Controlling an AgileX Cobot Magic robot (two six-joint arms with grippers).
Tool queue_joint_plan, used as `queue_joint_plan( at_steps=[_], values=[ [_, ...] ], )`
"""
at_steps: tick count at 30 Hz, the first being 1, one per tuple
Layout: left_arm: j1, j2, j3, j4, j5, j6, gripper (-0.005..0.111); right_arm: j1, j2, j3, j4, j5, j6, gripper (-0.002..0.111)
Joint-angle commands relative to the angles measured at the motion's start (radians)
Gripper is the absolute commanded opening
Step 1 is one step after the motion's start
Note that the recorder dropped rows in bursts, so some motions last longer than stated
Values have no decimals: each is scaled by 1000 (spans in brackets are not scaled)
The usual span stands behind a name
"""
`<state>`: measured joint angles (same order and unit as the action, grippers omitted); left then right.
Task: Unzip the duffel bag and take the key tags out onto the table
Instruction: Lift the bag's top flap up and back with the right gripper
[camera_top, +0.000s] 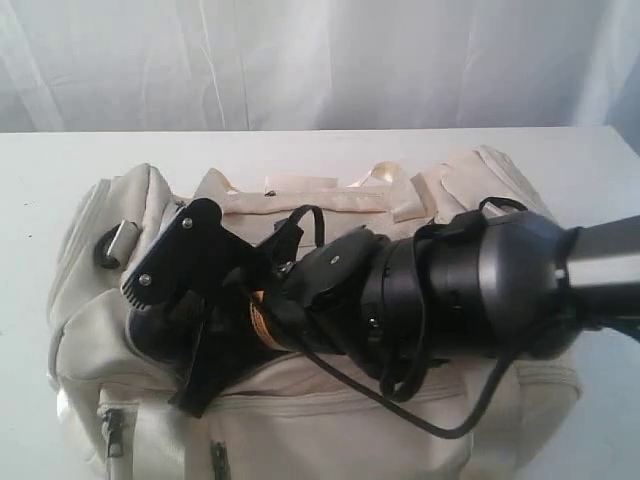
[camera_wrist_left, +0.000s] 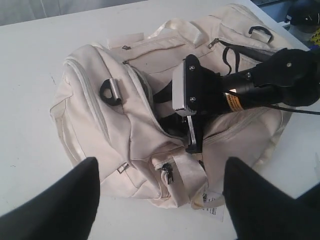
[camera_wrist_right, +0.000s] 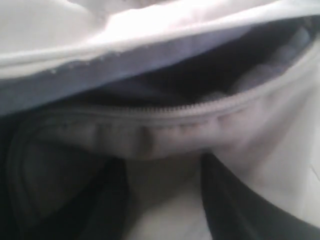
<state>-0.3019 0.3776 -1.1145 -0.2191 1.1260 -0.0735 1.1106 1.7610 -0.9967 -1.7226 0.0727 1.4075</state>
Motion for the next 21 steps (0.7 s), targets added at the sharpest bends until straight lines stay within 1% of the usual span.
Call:
queue_joint_plan(
  at_steps=[1, 2, 3, 4, 7, 16, 18, 19, 21],
  values=[
    [1, -8, -2, -5, 25, 4, 72, -5, 52, -31, -11, 165, -24, 20],
    [1, -8, -2, -5, 25, 4, 72, -5, 55, -40, -13, 193, -24, 13],
    [1, -8, -2, -5, 25, 4, 72, -5, 57, -50, -13, 224, -17, 4],
    [1, -8, -2, -3, 25, 4, 72, -5, 57, -58, -13, 245, -15, 0],
    [1, -8, -2, 4, 25, 11, 72, -5, 39, -84, -7, 289, -15, 0],
    [1, -8, -2, 7, 25, 11, 72, -5, -72, -128, -8, 351, -17, 0],
    [1, -8, 2, -11, 27, 11, 72, -5, -85, -130, 8, 351, -17, 0],
    [1, -8, 13, -37, 27, 11, 72, -5, -95, -130, 36, 351, -25, 0],
    [1, -8, 51, -93, 20, 27, 72, -5, -125, -130, 137, 360, -102, 0]
  ],
)
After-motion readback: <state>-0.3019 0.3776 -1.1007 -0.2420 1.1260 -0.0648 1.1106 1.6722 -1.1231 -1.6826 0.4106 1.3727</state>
